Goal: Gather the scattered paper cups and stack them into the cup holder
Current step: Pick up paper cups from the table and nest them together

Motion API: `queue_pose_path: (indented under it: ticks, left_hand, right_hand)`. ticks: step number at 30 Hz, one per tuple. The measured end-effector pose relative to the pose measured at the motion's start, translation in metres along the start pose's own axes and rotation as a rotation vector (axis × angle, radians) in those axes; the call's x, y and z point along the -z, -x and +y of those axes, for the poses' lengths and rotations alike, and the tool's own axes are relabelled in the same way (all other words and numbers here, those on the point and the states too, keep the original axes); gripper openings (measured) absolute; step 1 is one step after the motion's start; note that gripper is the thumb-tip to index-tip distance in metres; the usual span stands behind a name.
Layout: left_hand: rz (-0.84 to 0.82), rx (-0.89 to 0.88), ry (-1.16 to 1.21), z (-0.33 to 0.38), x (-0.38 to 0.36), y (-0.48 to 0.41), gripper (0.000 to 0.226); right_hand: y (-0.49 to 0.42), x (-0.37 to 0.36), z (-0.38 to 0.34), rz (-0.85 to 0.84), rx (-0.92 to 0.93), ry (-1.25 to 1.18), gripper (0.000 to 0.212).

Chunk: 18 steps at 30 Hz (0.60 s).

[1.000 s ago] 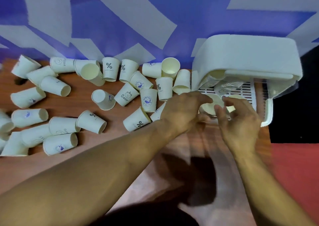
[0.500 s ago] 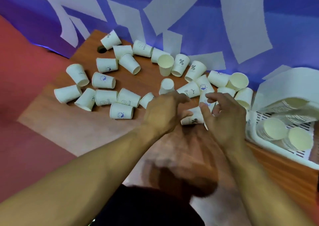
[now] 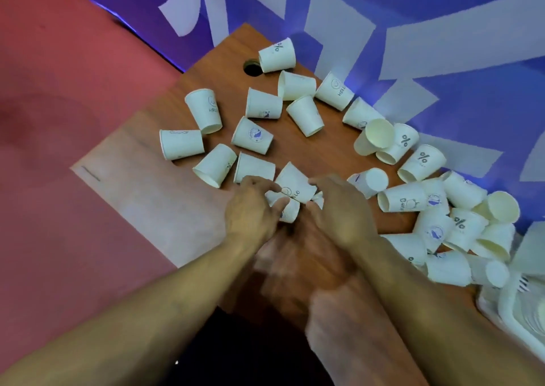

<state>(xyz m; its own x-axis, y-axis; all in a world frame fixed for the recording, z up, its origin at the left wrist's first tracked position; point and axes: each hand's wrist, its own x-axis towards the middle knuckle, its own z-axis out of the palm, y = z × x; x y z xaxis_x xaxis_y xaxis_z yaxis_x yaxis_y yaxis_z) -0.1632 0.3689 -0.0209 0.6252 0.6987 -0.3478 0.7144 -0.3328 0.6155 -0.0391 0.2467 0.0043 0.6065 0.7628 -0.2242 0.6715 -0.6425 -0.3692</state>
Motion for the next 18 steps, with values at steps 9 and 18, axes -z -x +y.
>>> queue_pose_path:
  ticks: [9, 18]
  left_hand:
    - [-0.170, 0.104, 0.006, -0.023, -0.012, -0.024, 0.027]
    - [-0.215, -0.029, 0.067, -0.030, -0.007, -0.031, 0.020]
  right_hand:
    - [-0.080, -0.017, -0.032, -0.269, 0.051, 0.269, 0.055]
    - [-0.077, -0.022, -0.022, -0.259, -0.090, 0.269, 0.033]
